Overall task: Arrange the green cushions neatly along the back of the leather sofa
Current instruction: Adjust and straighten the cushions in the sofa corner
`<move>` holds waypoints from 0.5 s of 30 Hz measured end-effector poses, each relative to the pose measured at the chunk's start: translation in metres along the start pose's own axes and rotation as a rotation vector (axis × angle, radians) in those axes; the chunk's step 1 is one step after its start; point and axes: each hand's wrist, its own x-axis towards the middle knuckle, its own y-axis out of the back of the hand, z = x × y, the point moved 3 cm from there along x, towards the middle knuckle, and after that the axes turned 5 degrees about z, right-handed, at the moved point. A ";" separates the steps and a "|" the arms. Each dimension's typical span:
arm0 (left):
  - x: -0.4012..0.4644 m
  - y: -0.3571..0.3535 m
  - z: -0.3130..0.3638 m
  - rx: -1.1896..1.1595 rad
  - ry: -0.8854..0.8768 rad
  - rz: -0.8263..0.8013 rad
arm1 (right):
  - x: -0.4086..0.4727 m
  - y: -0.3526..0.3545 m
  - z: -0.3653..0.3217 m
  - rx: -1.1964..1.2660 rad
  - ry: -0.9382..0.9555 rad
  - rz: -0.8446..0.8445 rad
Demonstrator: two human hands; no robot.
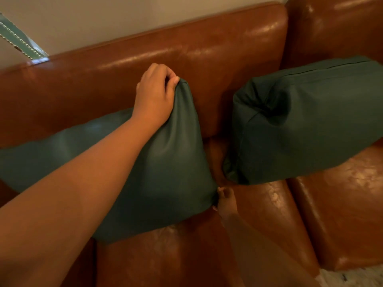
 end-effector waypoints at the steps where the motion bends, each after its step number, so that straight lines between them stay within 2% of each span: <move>1: 0.000 -0.001 0.000 -0.006 0.001 -0.003 | -0.001 0.004 0.002 0.004 0.023 0.033; 7: -0.001 -0.005 0.001 -0.021 -0.019 -0.060 | 0.007 0.024 0.013 -0.103 0.087 0.054; 10: 0.000 -0.005 0.003 -0.012 -0.019 -0.080 | 0.011 0.034 0.014 -0.190 0.135 0.132; 12: -0.002 -0.005 0.004 -0.014 -0.025 -0.081 | 0.008 0.037 0.005 -0.285 0.336 0.118; 14: -0.003 -0.006 0.004 -0.013 -0.025 -0.082 | 0.006 0.031 -0.007 -0.429 0.610 -0.035; 15: -0.003 -0.006 0.004 -0.009 -0.023 -0.081 | 0.006 0.027 -0.007 -0.546 0.690 -0.125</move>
